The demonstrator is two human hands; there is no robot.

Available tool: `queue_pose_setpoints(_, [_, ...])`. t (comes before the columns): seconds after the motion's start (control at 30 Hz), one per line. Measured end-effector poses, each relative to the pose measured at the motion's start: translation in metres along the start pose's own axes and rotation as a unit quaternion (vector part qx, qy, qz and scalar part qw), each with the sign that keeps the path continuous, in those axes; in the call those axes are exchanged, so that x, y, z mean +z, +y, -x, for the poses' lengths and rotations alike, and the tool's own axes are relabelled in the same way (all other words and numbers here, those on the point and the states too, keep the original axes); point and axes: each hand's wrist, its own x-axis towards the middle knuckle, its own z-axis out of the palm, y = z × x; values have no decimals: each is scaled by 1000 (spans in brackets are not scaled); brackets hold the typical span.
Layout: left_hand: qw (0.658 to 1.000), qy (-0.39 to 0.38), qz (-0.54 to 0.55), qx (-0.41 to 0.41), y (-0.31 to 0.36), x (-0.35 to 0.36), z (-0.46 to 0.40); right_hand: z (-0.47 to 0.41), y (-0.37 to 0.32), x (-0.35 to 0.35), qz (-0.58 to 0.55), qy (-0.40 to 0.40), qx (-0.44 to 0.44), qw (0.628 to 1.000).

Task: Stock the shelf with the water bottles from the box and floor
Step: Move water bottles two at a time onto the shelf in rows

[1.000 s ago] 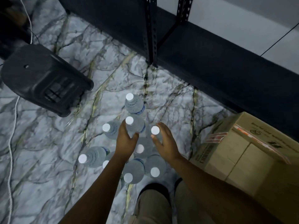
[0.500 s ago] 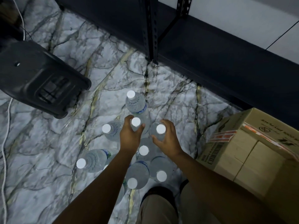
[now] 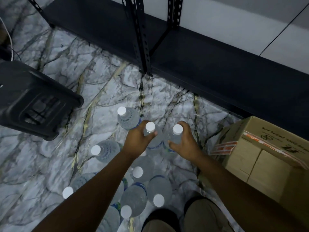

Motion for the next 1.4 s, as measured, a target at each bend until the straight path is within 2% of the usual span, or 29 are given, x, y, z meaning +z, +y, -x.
queue_pose_setpoints(0.13, [1000, -16, 25, -9, 1, 9, -21, -10, 5, -8, -8, 48, -20, 999])
queue_pose_setpoints(0.33, [996, -72, 30, 37, -14, 28, -28, -11, 12, 0, -54, 107, -5, 993])
queue_pose_setpoints(0.5, [997, -41, 45, 48, -20, 39, -36, -19, 16, 8, -55, 151, 30, 987])
queue_pose_setpoints(0.63, [998, -11, 10, 61, -20, 45, -36, -21, 23, 8, -41, 181, -1, 983])
queue_pose_setpoints(0.73, [996, -11, -7, 85, -24, 50, -35, -21, 28, 8, -22, 181, -14, 983])
queue_pose_setpoints(0.9, [993, -51, 59, 84, -28, 48, -34, -22, 30, 10, -1, 171, -13, 985])
queue_pose_setpoints(1.07, [995, -27, 55, 77, -32, 45, -34, -24, 32, 7, -2, 170, -23, 985])
queue_pose_setpoints(1.23, [993, -49, 69, 82, -35, 47, -35, -25, 33, 6, -5, 173, -31, 984])
queue_pose_setpoints(1.4, [996, -24, 57, 70, -33, 50, -37, -26, 36, 5, -17, 175, -27, 984])
